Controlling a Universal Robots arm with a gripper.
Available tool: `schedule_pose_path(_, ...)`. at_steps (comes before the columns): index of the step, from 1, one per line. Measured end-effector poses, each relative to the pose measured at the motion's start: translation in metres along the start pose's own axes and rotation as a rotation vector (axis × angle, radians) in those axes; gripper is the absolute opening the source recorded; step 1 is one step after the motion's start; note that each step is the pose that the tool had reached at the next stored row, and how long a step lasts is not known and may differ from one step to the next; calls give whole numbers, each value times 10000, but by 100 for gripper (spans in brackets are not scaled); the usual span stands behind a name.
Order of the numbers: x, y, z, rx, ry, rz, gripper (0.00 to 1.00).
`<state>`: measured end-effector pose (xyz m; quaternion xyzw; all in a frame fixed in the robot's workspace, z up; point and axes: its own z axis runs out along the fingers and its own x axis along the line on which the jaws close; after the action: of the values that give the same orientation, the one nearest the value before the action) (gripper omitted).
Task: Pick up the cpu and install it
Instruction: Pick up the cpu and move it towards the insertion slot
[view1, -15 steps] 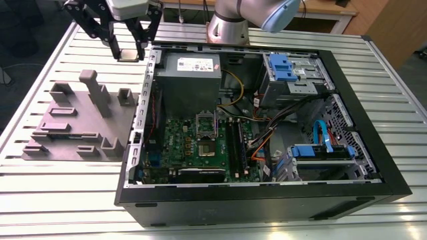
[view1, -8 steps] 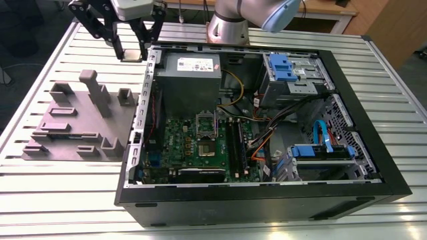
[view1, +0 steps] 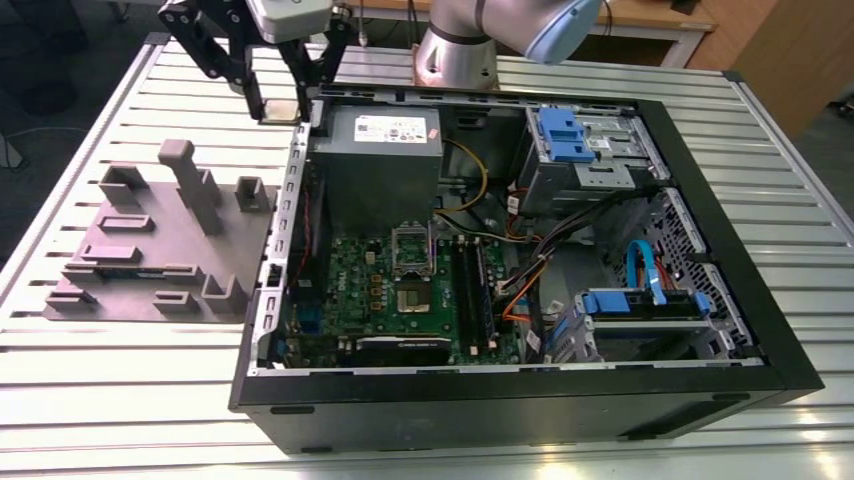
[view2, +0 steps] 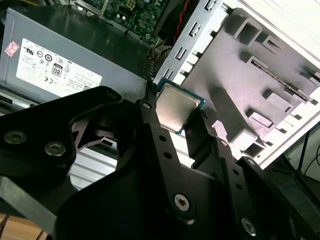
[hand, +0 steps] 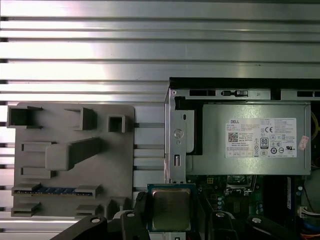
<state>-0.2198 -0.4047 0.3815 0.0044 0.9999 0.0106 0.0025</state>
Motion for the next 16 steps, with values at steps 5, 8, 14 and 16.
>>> schedule_pose_path(5,-14,-14,4,1,0,-1,47)
schedule_pose_path(8,-14,-55,6,1,0,0,47)
schedule_pose_path(14,-16,-163,13,1,0,3,47)
schedule_pose_path(16,-36,-177,16,1,-1,3,47)
